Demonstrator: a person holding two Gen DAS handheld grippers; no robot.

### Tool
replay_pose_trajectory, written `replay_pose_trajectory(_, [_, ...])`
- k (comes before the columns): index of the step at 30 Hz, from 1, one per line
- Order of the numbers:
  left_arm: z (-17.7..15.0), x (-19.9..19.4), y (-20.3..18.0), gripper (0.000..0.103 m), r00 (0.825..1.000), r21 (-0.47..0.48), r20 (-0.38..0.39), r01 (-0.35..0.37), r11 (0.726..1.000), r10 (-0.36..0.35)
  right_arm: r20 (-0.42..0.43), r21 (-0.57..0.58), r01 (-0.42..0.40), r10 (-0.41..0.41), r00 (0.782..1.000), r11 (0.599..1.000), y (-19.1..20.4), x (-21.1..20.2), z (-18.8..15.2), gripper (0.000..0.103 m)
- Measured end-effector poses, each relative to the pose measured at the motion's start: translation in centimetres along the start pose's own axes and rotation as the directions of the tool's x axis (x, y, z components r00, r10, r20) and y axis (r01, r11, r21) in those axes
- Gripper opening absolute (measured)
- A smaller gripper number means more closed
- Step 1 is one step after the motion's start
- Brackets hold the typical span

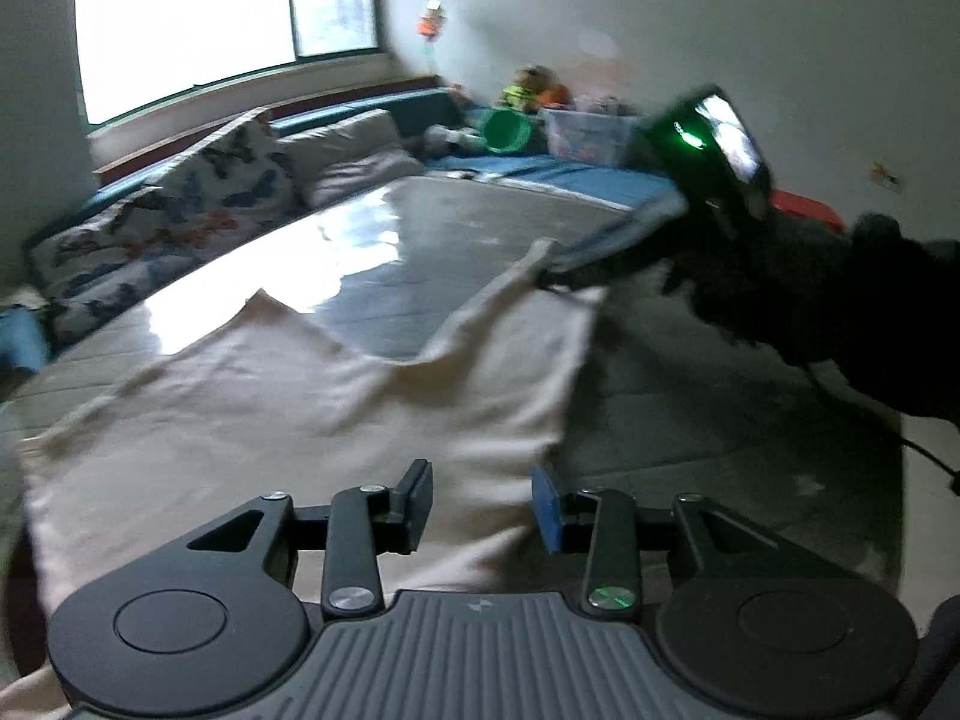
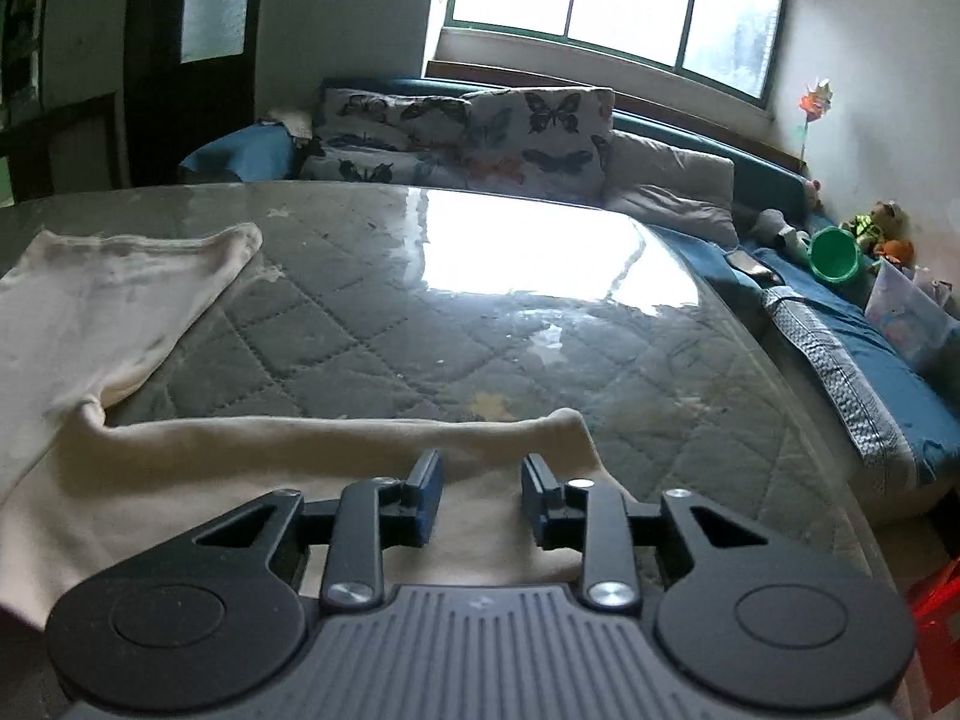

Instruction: Fold clothes

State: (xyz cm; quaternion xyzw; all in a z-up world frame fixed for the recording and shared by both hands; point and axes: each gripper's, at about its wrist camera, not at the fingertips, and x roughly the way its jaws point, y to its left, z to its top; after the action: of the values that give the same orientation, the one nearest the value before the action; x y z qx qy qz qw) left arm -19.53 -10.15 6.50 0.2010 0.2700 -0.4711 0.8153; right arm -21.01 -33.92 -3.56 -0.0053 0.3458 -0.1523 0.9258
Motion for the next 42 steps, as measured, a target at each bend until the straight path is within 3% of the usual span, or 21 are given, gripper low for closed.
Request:
replay_pose_trajectory(6, [-0.2,-0.3,6.4,0.042,0.983,-0.111,-0.032,-0.183,0.977,0.180,-0.008,0.004,0.012,-0.012,1.000,1.000,-0.6,-0.4,0.0,0.034])
replay_pose_trajectory(9, [-0.2,0.5,10.2,0.041,0.960,-0.181,-0.069,-0.278,0.943,0.270,0.003,-0.007,0.004,-0.004,1.000,1.000,-0.3,-0.9,0.3,0.035])
replay_pose_trajectory(14, [-0.2,1.9,15.1,0.041,0.930,-0.248,-0.109,-0.366,0.897,0.350,0.028,-0.053,-0.059,0.060,0.998,0.997,1.6,-1.7,1.7,0.036])
replay_pose_trajectory(22, [0.5,4.2,19.9,0.040,0.922,-0.319,-0.130,-0.387,0.865,0.364,0.036,-0.139,-0.246,0.254,0.967,0.959,6.6,-2.0,4.7,0.040])
replay_pose_trajectory(31, [0.3,6.3,22.6,0.037,0.921,-0.352,-0.159,-0.390,0.851,0.356,-0.033,-0.213,-0.397,0.400,0.916,0.893,12.3,2.7,8.4,0.038])
replay_pose_trajectory(36, [0.1,7.3,23.8,0.037,0.914,-0.361,-0.185,-0.405,0.840,0.361,-0.061,-0.201,-0.421,0.418,0.907,0.884,13.9,5.6,9.9,0.038])
replay_pose_trajectory(42, [-0.2,7.8,24.4,0.037,0.913,-0.366,-0.191,-0.408,0.837,0.361,-0.081,-0.189,-0.399,0.391,0.917,0.897,14.2,8.7,10.3,0.037])
